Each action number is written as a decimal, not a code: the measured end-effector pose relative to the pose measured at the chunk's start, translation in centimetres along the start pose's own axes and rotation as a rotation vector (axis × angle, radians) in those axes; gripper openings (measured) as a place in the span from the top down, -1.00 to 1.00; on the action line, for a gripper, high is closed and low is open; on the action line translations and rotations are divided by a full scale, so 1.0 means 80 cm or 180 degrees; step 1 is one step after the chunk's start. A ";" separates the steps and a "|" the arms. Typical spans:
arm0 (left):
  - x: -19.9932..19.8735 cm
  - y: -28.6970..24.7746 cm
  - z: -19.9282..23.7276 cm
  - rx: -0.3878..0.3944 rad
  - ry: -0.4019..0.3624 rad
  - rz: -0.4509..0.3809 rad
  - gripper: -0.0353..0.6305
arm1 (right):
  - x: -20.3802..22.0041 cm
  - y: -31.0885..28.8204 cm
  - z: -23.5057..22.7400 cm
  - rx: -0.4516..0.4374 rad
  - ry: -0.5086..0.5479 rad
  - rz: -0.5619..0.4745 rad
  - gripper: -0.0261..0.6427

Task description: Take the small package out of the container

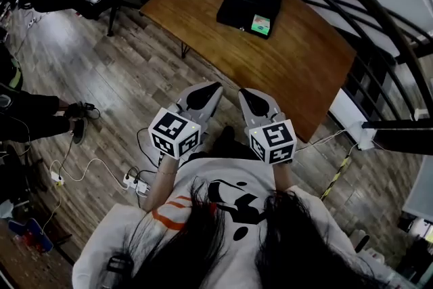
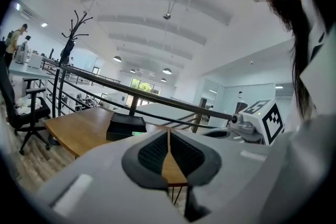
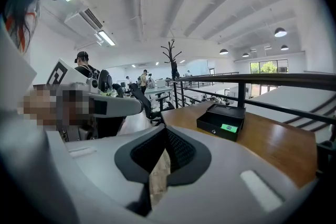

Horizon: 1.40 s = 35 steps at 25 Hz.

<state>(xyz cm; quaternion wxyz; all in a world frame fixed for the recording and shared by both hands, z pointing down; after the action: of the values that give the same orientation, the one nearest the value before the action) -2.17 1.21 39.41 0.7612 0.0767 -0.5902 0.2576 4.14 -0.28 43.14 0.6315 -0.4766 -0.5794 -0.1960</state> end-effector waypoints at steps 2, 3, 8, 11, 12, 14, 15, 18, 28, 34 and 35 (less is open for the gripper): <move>-0.004 -0.017 0.001 -0.0012 -0.0022 0.0009 0.89 | -0.003 -0.004 -0.020 -0.0001 0.0004 -0.0012 0.85; -0.006 -0.025 0.002 -0.0022 -0.0033 0.0014 0.89 | -0.005 -0.006 -0.030 -0.0002 -0.0001 -0.0021 0.85; -0.017 -0.063 0.011 -0.0085 -0.0083 0.0052 0.89 | -0.012 -0.016 -0.070 -0.0035 -0.0040 -0.0066 0.85; -0.020 -0.080 0.011 -0.0117 -0.0108 0.0077 0.89 | -0.012 -0.018 -0.086 -0.0067 -0.0069 -0.0077 0.85; -0.019 -0.086 0.010 -0.0121 -0.0116 0.0096 0.89 | -0.010 -0.018 -0.092 -0.0069 -0.0079 -0.0073 0.85; -0.015 -0.096 0.010 -0.0126 -0.0136 0.0151 0.89 | -0.007 -0.018 -0.102 -0.0057 -0.0098 -0.0062 0.85; -0.014 -0.099 0.010 -0.0130 -0.0148 0.0180 0.89 | -0.007 -0.019 -0.106 -0.0049 -0.0107 -0.0059 0.85; -0.014 -0.106 0.012 -0.0149 -0.0188 0.0238 0.89 | -0.007 -0.019 -0.112 -0.0042 -0.0143 -0.0078 0.85; -0.012 -0.139 0.011 -0.0007 -0.0249 0.0399 0.89 | 0.002 -0.019 -0.143 0.0108 -0.0288 -0.0090 0.85; -0.021 -0.159 0.027 0.0146 -0.0306 0.0433 0.89 | -0.005 -0.031 -0.167 0.0297 -0.0374 -0.0133 0.84; -0.023 -0.162 0.032 0.0167 -0.0311 0.0444 0.89 | -0.006 -0.034 -0.170 0.0333 -0.0388 -0.0129 0.84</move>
<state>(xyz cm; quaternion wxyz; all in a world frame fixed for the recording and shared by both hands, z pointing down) 1.56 -11.48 40.86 0.7094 0.0678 -0.6237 0.3213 9.27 -13.01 45.41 0.6150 -0.4421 -0.6358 -0.1489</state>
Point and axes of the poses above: the fingertips, and each gripper's own axes: y backward along the fingers, z to its left, x out of its underside, the point moved 1 cm from there along y, backward along the fingers, and after that the axes turned 1 degree about -z, right-handed, at the moved point
